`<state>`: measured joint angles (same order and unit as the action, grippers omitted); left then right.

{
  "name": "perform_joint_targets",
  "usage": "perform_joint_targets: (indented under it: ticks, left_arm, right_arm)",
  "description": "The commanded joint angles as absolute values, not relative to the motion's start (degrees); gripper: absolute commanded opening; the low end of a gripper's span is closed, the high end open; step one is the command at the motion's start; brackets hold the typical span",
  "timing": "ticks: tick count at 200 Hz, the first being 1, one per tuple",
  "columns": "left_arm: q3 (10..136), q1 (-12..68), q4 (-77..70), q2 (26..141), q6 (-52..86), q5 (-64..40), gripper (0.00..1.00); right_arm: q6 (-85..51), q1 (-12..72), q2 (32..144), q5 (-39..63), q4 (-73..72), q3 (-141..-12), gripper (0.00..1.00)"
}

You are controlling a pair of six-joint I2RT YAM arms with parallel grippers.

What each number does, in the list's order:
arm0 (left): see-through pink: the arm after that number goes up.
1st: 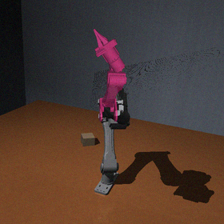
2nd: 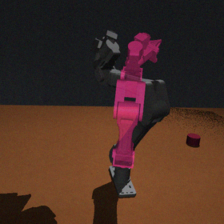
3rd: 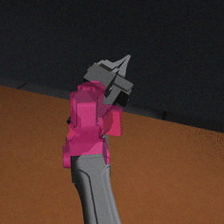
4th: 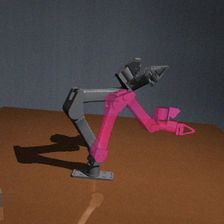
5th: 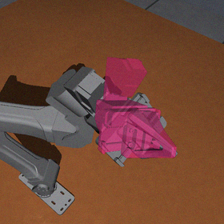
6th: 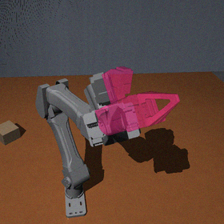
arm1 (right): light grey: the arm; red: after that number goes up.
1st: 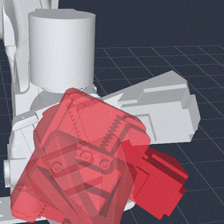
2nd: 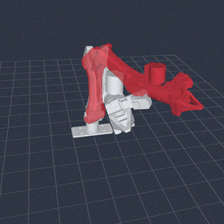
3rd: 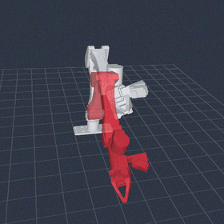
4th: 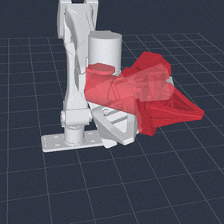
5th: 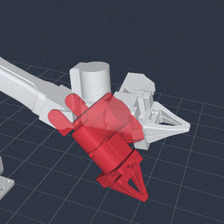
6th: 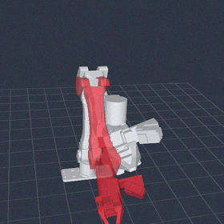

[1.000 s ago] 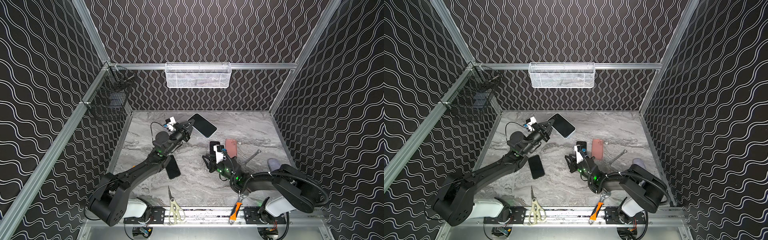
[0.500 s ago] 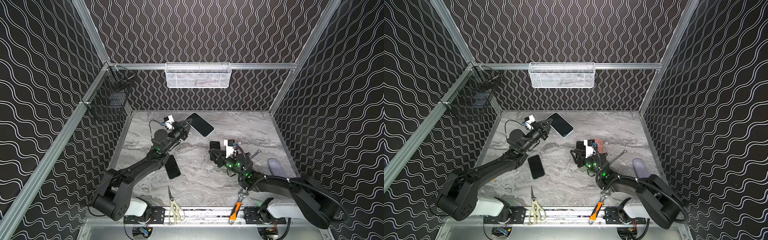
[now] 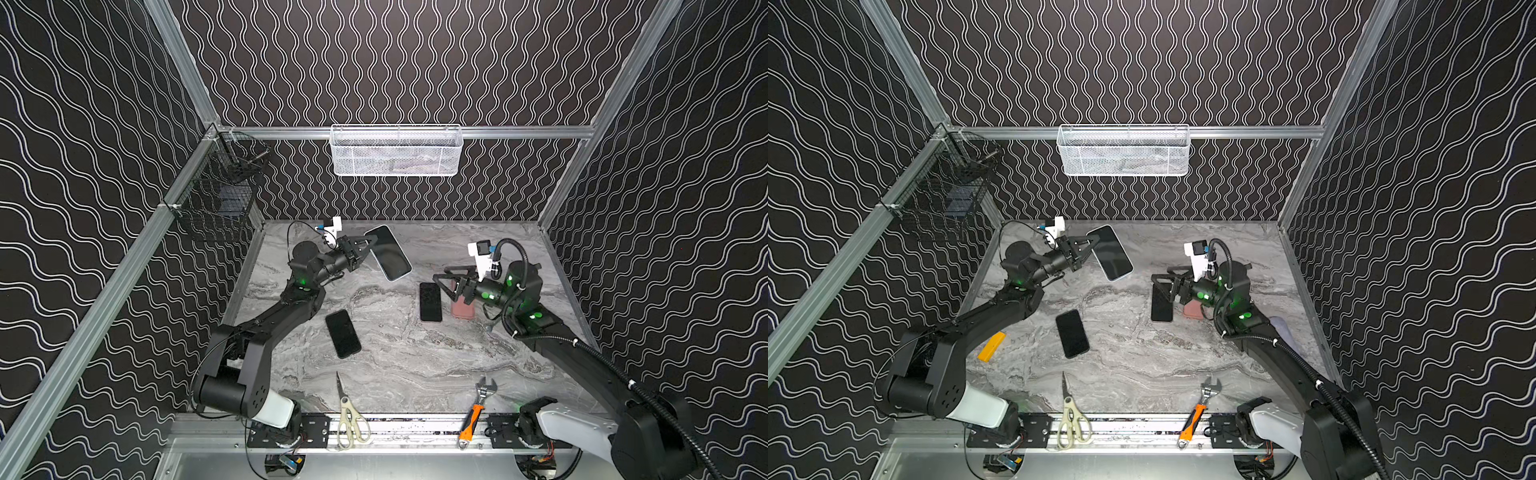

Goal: Take the phone out of the phone case
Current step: Remove the phone case from the phone.

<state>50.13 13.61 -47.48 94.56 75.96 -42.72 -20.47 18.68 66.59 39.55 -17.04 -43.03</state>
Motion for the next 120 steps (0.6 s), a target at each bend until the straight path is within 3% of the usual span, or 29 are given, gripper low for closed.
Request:
perform_joint_targets:
  ticks: [1,66,120]
  left_arm:
    - [52.6,13.4,-39.5,93.5,65.3,-48.2,0.00]
    - [64.9,13.3,-6.0,92.0,38.4,-48.2,0.00]
    - [77.4,13.4,17.2,93.4,17.9,-47.0,0.00]
  right_arm:
    - [-15.6,16.5,68.4,48.5,-9.1,-46.7,1.00]
    - [-1.1,15.2,75.9,54.8,9.7,-61.4,0.95]
    - [1.5,15.7,74.9,51.1,2.5,-57.5,0.94]
